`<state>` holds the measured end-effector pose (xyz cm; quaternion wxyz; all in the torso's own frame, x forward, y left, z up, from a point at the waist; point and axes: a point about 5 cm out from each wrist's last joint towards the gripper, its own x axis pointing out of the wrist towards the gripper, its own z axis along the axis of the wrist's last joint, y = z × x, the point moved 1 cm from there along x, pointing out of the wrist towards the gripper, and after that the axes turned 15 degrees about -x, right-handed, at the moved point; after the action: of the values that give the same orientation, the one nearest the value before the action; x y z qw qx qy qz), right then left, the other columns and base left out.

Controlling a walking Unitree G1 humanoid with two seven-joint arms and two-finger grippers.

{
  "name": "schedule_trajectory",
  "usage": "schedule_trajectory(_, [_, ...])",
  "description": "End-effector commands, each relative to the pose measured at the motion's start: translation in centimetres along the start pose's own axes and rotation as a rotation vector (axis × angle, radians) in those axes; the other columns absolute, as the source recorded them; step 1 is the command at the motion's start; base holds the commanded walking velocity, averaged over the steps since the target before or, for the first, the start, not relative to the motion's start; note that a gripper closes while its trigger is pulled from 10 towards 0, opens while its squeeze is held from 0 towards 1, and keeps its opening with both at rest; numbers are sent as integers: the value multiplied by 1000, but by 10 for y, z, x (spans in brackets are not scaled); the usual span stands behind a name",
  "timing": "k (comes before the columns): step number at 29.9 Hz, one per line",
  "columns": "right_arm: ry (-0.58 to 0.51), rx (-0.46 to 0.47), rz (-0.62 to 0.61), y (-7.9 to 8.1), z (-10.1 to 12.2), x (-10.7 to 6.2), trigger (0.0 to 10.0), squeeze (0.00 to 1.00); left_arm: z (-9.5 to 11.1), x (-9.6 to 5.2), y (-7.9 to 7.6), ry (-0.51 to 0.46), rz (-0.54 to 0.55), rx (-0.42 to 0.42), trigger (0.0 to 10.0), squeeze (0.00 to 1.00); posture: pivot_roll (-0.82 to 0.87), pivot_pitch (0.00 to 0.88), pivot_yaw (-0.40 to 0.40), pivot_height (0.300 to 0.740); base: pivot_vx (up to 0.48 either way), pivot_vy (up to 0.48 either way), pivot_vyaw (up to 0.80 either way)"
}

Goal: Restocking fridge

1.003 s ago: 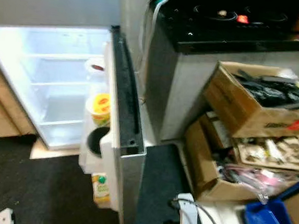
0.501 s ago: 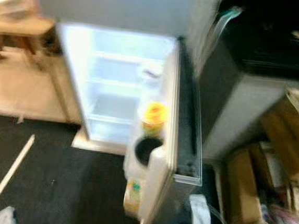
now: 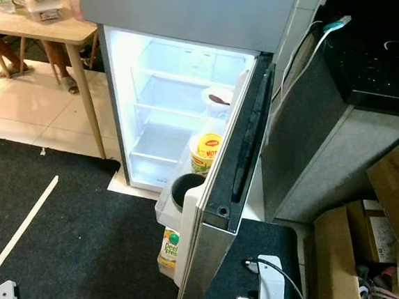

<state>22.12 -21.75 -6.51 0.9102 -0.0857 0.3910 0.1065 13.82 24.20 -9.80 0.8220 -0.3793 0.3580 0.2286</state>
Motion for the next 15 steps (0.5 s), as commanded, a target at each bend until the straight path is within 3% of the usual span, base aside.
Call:
schedule_trajectory(1, [-40,19,98,14,10,4,10000,0,-8,-2,3,31,8,16,10000,0,-58,75,-18,740,0,0,0])
schedule_trajectory(3, [-155,-32,324,44,39,11,10000,0,-9,-2,2,36,4,21,10000,0,-60,76,-18,740,0,0,0])
schedule_trajectory(5, [-155,-32,324,44,39,11,10000,0,-9,-2,2,36,4,21,10000,0,-60,76,-18,740,0,0,0])
schedule_trajectory(9, [-287,-162,548,79,81,13,10000,0,-10,-2,1,39,-1,20,10000,0,-62,77,-21,740,0,0,0])
schedule_trajectory(13, [-326,-232,608,92,98,13,10000,0,-12,-2,1,41,-2,19,10000,0,-61,76,-23,740,0,0,0])
schedule_trajectory(15, [-396,-294,682,108,119,11,10000,0,-13,-2,0,42,-4,16,10000,0,-57,76,-27,740,0,0,0])
